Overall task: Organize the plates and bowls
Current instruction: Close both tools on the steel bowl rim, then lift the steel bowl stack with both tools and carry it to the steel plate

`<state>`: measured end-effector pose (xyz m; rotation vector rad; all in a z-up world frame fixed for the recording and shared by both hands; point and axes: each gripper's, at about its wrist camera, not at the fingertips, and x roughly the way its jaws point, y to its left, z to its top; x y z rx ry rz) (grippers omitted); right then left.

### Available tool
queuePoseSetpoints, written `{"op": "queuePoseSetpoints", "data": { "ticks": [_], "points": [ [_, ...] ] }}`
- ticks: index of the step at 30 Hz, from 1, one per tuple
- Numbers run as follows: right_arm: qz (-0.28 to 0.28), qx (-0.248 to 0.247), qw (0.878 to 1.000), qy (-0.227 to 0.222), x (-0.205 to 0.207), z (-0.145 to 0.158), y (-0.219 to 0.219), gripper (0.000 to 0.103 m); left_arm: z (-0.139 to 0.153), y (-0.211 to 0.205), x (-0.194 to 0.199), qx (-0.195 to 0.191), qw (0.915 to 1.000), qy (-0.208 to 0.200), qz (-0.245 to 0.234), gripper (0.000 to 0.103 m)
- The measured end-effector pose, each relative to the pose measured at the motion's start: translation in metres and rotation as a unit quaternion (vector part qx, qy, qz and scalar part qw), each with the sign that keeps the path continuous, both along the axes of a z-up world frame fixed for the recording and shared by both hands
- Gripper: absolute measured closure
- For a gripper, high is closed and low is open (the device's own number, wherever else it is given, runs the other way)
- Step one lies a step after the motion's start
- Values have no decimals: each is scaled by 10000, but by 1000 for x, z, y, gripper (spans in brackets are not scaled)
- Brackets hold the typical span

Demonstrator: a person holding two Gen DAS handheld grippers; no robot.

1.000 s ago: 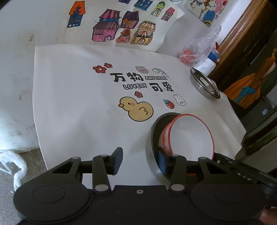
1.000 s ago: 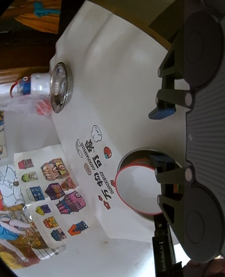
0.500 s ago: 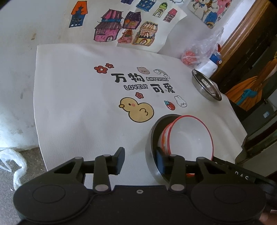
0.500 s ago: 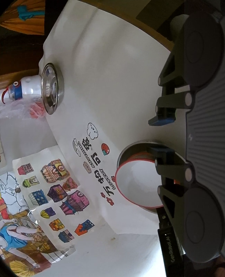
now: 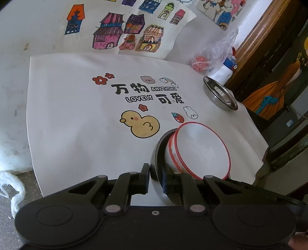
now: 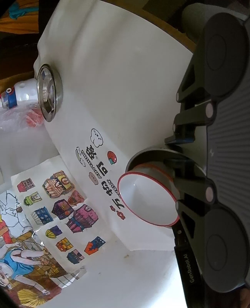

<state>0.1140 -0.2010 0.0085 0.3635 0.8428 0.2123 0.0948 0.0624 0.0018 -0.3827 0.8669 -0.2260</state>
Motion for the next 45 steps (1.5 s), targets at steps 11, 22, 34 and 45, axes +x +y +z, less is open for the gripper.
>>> {"op": "queuePoseSetpoints", "data": {
  "ticks": [11, 22, 34, 45],
  "points": [
    [20, -194, 9996, -187, -6, 2, 5, 88, 0, -2, -5, 58, 9999, -140, -36, 91],
    [-103, -197, 9995, -222, 1, 2, -2, 88, 1, -7, 0, 138, 9997, -192, -72, 93],
    [-344, -178, 9987, -318, 20, 4, -22, 88, 3, -26, 32, 177, 9991, -264, -294, 96],
    [-449, 5, 9983, -378, 52, 6, -48, 88, 14, -49, 68, 367, 9976, -415, -406, 99]
  ]
}}
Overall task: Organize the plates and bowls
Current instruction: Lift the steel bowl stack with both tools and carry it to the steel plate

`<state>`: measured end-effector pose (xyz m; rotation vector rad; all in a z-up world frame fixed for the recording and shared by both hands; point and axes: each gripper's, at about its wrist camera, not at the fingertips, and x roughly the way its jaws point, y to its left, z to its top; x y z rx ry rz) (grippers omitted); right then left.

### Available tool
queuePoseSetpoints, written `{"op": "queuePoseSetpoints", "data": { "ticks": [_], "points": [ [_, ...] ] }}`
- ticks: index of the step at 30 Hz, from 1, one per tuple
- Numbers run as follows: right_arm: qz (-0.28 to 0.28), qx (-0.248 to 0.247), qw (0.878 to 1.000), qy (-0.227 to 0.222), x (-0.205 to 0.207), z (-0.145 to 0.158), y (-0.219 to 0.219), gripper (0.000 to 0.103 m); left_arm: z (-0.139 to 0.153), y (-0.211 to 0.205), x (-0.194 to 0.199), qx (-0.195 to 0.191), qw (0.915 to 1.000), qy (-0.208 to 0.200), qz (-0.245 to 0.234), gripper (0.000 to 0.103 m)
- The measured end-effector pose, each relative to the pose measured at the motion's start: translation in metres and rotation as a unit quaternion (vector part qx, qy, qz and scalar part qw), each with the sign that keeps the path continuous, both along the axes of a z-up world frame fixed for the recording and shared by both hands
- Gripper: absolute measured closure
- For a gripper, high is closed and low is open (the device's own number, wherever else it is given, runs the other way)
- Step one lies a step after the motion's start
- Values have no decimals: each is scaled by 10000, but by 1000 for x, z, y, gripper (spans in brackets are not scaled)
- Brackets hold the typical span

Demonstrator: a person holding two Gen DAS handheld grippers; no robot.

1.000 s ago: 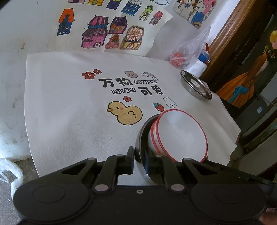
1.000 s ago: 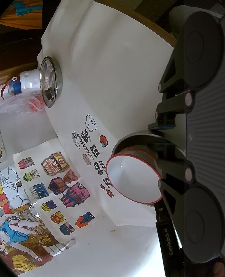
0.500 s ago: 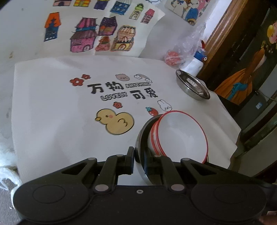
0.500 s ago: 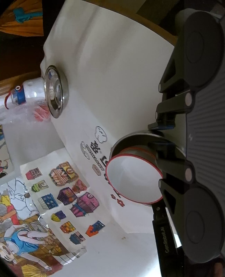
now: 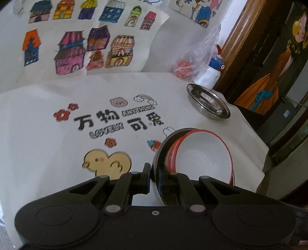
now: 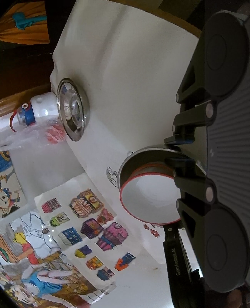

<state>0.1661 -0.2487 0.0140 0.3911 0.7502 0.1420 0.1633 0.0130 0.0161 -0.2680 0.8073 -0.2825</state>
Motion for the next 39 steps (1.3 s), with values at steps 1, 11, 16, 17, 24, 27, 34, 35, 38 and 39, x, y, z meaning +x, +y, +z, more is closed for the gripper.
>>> {"op": "queuePoseSetpoints", "data": {
  "ticks": [1, 11, 16, 17, 24, 27, 34, 35, 38, 39],
  "points": [
    [-15, 8, 10000, -10, 4, 0, -3, 88, 0, -2, 4, 13, 10000, -6, -6, 99],
    [-175, 136, 9997, -100, 41, -3, -39, 88, 4, -30, 46, 104, 9998, -101, -155, 99],
    [-258, 181, 9993, -212, 55, 1, -55, 88, 4, -47, 66, 139, 9995, -131, -240, 99],
    [-270, 183, 9992, -226, 58, 2, -57, 88, 4, -50, 70, 127, 9995, -121, -245, 99],
    [-309, 248, 9990, -211, 74, -5, -71, 88, 3, -66, 88, 121, 9995, -92, -261, 100],
    [-340, 302, 9987, -220, 79, -6, -77, 88, 2, -71, 95, 136, 9996, -69, -257, 100],
    [-456, 308, 9977, -383, 91, 0, -93, 88, 8, -89, 111, 266, 9989, -205, -326, 100],
    [-475, 303, 9976, -404, 93, 1, -95, 88, 9, -91, 113, 280, 9987, -235, -341, 100],
    [-528, 288, 9971, -465, 98, 3, -100, 88, 13, -100, 120, 319, 9982, -313, -395, 100],
    [-543, 283, 9970, -481, 99, 4, -102, 88, 15, -103, 123, 322, 9980, -342, -417, 100]
  ]
}}
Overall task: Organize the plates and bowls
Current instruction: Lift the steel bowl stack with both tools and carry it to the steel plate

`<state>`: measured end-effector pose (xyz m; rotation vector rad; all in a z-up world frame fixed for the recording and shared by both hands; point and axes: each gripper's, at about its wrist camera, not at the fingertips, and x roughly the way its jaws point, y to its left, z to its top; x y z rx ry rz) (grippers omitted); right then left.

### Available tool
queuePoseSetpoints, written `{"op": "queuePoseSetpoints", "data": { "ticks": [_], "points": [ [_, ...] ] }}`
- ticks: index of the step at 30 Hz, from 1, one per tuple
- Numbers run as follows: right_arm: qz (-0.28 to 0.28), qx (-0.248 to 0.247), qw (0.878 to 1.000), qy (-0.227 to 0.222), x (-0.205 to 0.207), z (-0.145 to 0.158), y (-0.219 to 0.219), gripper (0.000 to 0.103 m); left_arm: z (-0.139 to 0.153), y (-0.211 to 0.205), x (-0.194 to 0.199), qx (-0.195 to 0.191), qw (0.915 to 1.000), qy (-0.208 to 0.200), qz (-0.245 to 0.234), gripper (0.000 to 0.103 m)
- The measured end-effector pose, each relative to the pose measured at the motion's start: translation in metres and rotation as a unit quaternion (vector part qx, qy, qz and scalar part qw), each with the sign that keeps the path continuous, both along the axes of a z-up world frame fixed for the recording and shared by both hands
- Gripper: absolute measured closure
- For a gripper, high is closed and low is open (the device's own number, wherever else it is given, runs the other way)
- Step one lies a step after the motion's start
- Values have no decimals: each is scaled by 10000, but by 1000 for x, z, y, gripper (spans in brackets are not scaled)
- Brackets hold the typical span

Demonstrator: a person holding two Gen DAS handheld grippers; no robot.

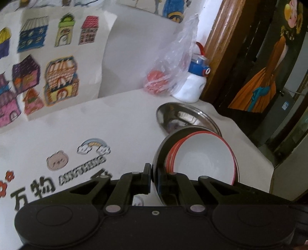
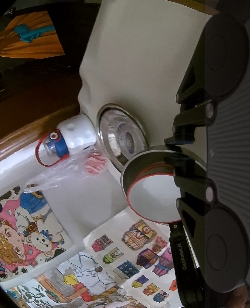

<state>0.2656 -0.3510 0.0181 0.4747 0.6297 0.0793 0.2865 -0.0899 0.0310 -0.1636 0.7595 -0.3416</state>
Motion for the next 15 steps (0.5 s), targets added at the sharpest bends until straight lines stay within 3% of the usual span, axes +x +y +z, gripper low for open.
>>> {"op": "queuePoseSetpoints", "data": {
  "ticks": [15],
  "points": [
    [-158, -22, 9998, -102, 30, 6, -21, 89, 16, -37, 33, 3, 9994, -318, -94, 99]
  ]
}}
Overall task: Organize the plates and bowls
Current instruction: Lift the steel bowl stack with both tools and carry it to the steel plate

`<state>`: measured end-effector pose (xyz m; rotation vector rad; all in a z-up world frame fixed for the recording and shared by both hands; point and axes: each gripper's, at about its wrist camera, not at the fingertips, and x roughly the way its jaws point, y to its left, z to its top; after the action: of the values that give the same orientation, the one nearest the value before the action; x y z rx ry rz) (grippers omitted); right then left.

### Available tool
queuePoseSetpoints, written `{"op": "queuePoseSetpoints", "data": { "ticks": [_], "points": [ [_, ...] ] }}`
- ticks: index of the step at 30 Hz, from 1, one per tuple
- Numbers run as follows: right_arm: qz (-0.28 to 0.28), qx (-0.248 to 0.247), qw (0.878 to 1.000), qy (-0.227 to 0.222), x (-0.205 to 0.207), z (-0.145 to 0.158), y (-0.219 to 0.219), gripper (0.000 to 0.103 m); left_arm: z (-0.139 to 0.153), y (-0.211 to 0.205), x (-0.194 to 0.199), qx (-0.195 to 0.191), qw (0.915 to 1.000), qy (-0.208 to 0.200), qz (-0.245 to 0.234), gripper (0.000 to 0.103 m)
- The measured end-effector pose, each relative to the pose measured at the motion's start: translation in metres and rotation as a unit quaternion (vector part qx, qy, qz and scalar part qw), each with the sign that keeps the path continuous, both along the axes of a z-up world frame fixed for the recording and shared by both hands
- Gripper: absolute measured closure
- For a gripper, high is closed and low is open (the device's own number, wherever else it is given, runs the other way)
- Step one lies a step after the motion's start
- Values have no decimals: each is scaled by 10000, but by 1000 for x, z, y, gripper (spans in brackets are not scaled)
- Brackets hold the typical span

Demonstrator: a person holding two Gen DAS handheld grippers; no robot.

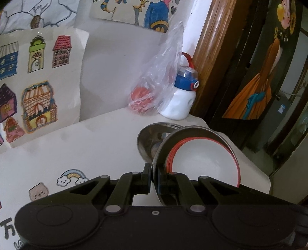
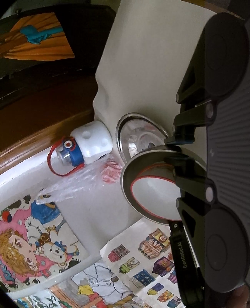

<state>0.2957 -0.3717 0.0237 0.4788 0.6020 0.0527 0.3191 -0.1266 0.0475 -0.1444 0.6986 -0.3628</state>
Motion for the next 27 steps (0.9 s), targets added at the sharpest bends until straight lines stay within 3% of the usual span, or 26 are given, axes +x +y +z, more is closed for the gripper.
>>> {"op": "queuePoseSetpoints", "data": {
  "ticks": [8, 15, 27],
  "points": [
    [-21, -2, 10000, -75, 10, 1, -5, 88, -8, -6, 13, -11, 10000, 95, 22, 99],
    [-3, -105, 9999, -124, 45, 8, -15, 89, -1, -15, 31, 4, 10000, -63, 58, 99],
    [3, -130, 9997, 199, 92, -7, -24, 88, -12, -35, 87, 107, 9999, 60, 56, 99]
  ]
}}
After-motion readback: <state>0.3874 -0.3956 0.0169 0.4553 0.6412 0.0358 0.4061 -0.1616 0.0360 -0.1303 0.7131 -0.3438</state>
